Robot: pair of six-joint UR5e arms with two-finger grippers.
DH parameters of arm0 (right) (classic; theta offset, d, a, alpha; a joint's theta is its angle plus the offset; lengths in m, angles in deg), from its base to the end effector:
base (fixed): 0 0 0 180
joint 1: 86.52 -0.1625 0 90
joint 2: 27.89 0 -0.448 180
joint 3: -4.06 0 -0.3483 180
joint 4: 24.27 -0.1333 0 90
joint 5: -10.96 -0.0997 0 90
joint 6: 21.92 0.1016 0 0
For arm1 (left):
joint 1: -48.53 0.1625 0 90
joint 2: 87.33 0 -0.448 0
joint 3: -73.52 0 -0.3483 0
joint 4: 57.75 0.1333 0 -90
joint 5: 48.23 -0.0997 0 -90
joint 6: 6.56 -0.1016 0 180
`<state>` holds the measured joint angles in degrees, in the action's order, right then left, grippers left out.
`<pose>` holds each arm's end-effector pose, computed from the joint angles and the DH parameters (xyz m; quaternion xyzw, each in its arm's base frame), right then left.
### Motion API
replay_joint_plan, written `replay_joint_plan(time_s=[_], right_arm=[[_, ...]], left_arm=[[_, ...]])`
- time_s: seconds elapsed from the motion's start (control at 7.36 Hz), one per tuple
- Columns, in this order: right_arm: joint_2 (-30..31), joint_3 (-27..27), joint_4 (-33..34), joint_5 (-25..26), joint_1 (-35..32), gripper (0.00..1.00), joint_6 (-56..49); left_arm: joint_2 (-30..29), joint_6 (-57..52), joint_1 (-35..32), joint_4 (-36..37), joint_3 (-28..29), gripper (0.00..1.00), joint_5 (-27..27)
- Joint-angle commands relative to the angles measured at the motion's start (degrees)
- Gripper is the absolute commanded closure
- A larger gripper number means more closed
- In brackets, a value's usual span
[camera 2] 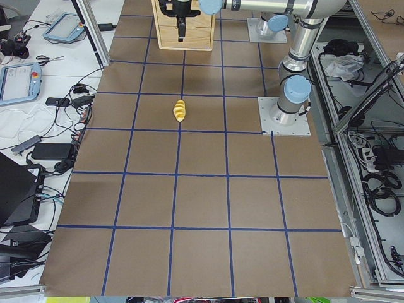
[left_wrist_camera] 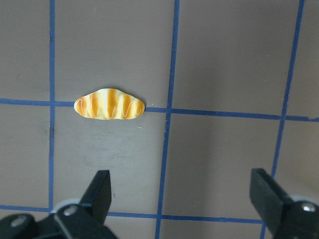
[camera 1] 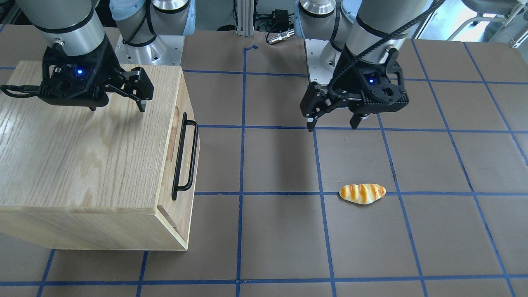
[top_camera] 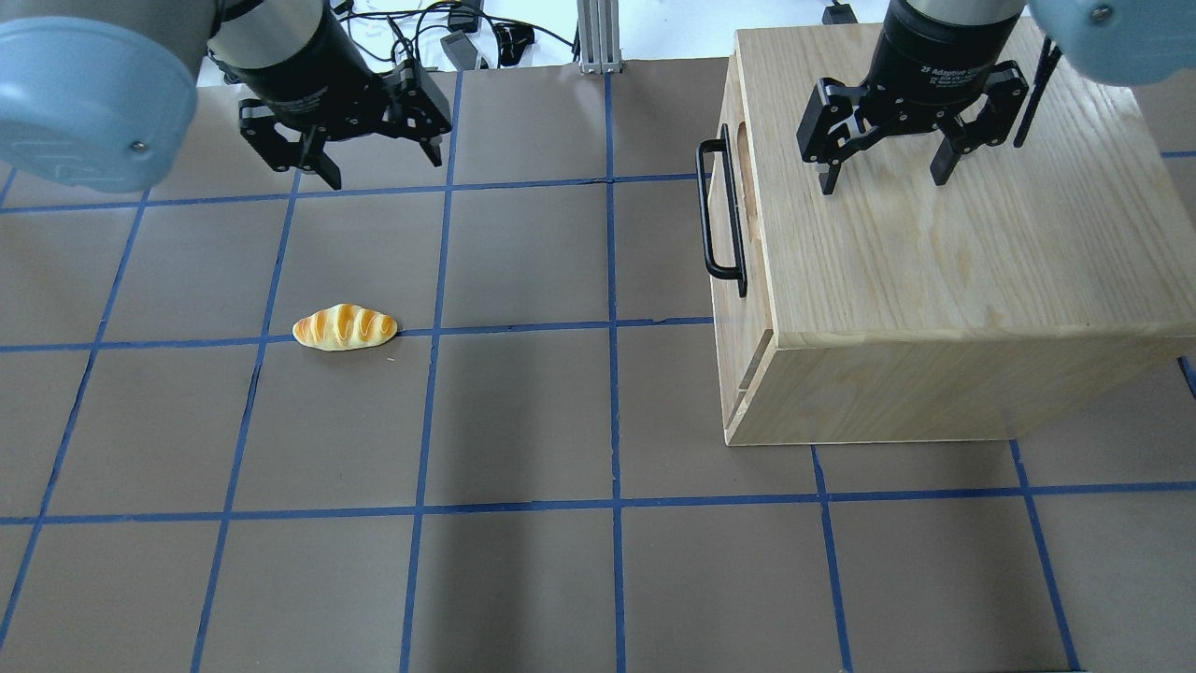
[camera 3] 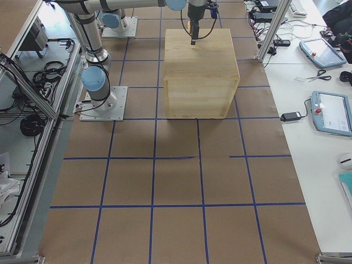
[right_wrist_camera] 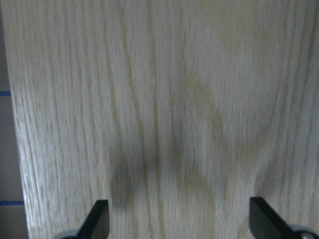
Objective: Open upper drawer
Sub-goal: 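Move the left gripper toward the black handle on the cabinet drawer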
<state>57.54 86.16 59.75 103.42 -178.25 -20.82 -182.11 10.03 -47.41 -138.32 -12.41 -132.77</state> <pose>0.1433 -0.4742 0.5233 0.0060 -0.9995 -0.0226 0.0220 -0.1939 -0.4820 0.5198 0.0888 -0.9920 0.0652 0.0614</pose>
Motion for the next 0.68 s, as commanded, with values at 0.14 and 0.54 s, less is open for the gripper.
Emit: replay_joint_plan(time_s=[0.14,0.54], right_arm=[[0.00,-0.02,0.00,0.00,-0.03,0.00,-0.05],[0.00,-0.02,0.00,0.00,-0.03,0.00,-0.05]], left_arm=[[-3.03,12.30,-6.79,7.42,0.06,0.00,7.62],[-6.63,16.45,-10.84,12.79,0.06,0.00,10.97]])
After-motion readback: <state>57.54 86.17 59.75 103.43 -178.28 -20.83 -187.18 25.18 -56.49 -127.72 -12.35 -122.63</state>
